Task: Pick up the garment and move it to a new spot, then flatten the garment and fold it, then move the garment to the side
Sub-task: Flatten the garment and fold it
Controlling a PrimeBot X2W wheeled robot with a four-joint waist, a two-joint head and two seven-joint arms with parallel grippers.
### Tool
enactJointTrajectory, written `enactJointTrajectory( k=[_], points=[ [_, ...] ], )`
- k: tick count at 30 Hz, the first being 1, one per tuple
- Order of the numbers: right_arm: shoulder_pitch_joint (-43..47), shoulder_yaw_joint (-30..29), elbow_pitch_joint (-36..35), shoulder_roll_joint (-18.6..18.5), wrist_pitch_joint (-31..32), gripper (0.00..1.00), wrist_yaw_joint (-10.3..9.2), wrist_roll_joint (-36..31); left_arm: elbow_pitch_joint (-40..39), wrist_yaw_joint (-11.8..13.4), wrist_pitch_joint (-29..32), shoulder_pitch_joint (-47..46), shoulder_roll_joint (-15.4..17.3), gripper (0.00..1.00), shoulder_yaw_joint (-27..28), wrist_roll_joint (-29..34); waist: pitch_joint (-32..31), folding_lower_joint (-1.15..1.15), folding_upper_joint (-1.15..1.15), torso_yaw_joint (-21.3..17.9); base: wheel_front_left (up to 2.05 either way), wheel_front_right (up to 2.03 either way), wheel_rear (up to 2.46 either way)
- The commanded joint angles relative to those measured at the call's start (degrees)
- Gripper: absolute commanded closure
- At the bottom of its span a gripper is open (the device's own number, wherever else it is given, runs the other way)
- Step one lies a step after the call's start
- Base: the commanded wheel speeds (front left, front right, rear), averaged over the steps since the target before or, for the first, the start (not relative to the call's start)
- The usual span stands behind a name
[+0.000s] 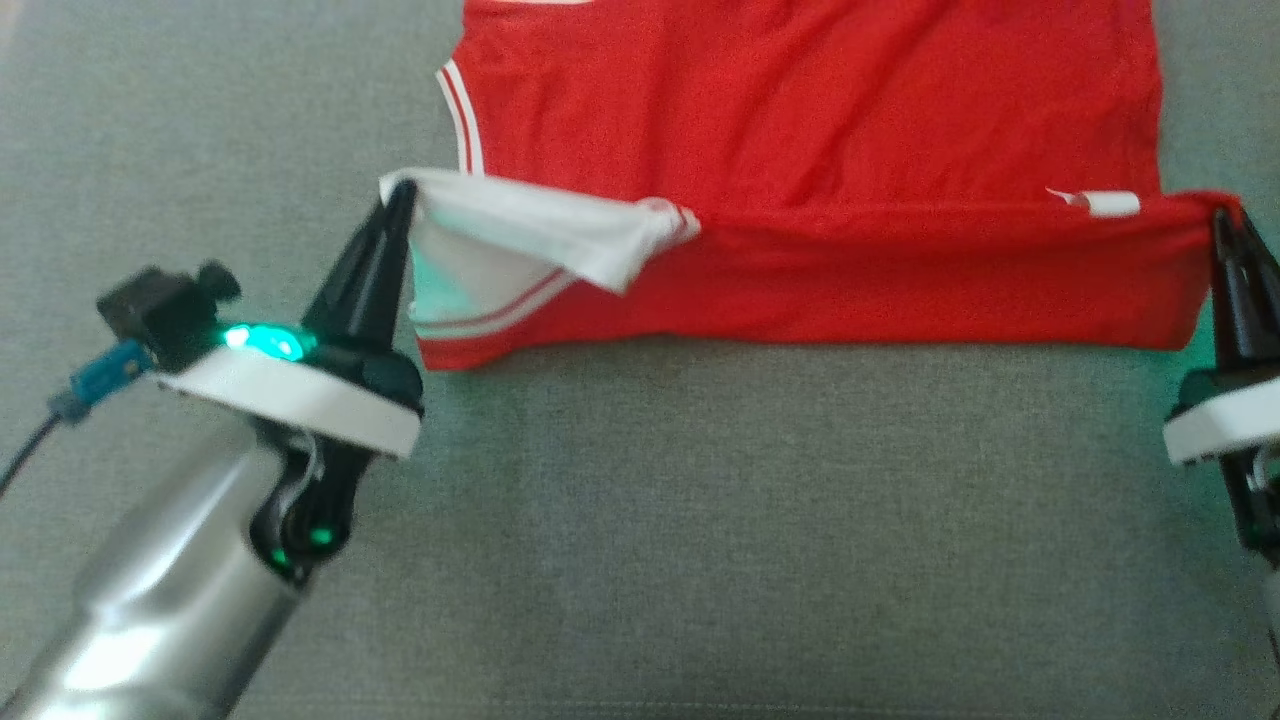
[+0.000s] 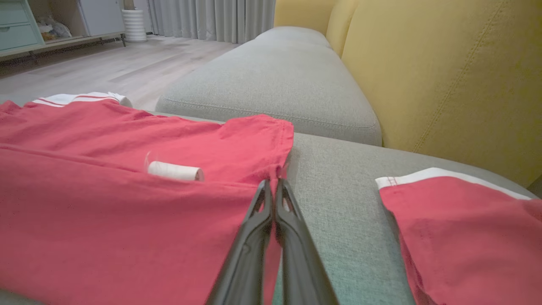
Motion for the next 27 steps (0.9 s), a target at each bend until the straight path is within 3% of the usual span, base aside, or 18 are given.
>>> enactJointTrajectory(
  k=[1,2,3,4,5,7,11,15,18,27],
  points=[
    [-1.7,1.4,0.1,-1.6,-0.3,1.00,0.37,-0.2,0.7,-0.7,0.1,-3.9,1.2,1.00,2.7,-0.1,1.9,-0.02,0.00,-0.6,0.00,0.00,0.00],
    [-2.8,1.7,1.2,-1.3,-0.4,0.84,0.37,0.1,1.9,-1.0,0.2,-5.1,0.8,1.00,2.7,-0.2,2.3,-0.02,0.00,-0.8,0.00,0.00,0.00],
    [-3.7,2.1,2.1,-0.8,-0.4,0.26,0.37,0.5,3.0,-1.3,0.2,-6.1,0.3,0.57,2.6,-0.2,2.7,-0.02,0.00,-0.9,0.00,0.00,0.00],
    [-3.7,2.1,2.1,-0.8,-0.4,0.26,0.37,0.5,3.0,-1.3,0.2,-6.1,0.3,0.57,2.6,-0.2,2.7,-0.02,0.00,-0.9,0.00,0.00,0.00],
    [-4.5,2.2,2.8,-0.3,-0.5,0.00,0.37,0.6,4.1,-1.5,-0.1,-7.1,-0.1,0.00,2.6,-0.1,3.0,-0.02,0.00,-1.0,0.00,0.00,0.00],
    [-5.7,2.0,4.2,0.2,-0.8,0.00,0.37,0.6,5.5,-1.9,-1.0,-8.8,-0.3,0.00,1.9,1.5,3.4,-0.02,0.00,-1.2,0.00,0.00,0.00],
    [-5.8,1.4,5.4,1.2,-1.3,0.00,0.37,0.1,7.1,-1.5,-3.5,-9.7,1.4,0.00,-0.6,11.0,3.4,-0.02,0.00,-1.3,0.00,0.00,0.00],
    [-3.7,0.1,3.1,3.0,-1.4,0.00,0.37,-0.7,9.1,4.9,-4.2,-5.9,1.3,0.00,-1.4,19.3,2.7,-0.02,0.00,-1.6,0.00,0.00,0.00],
    [-1.2,-0.4,0.9,4.3,-1.4,0.00,0.37,-1.3,10.7,9.5,-4.0,-1.5,-0.2,0.00,-1.3,19.0,2.2,-0.02,0.00,-2.0,0.00,0.00,0.00],
    [2.1,-1.4,-1.1,6.1,-1.5,0.00,0.37,-1.4,10.0,14.1,1.6,4.5,0.1,0.00,-2.9,17.2,1.5,-0.02,0.00,-3.3,0.00,0.00,0.00]
  ],
)
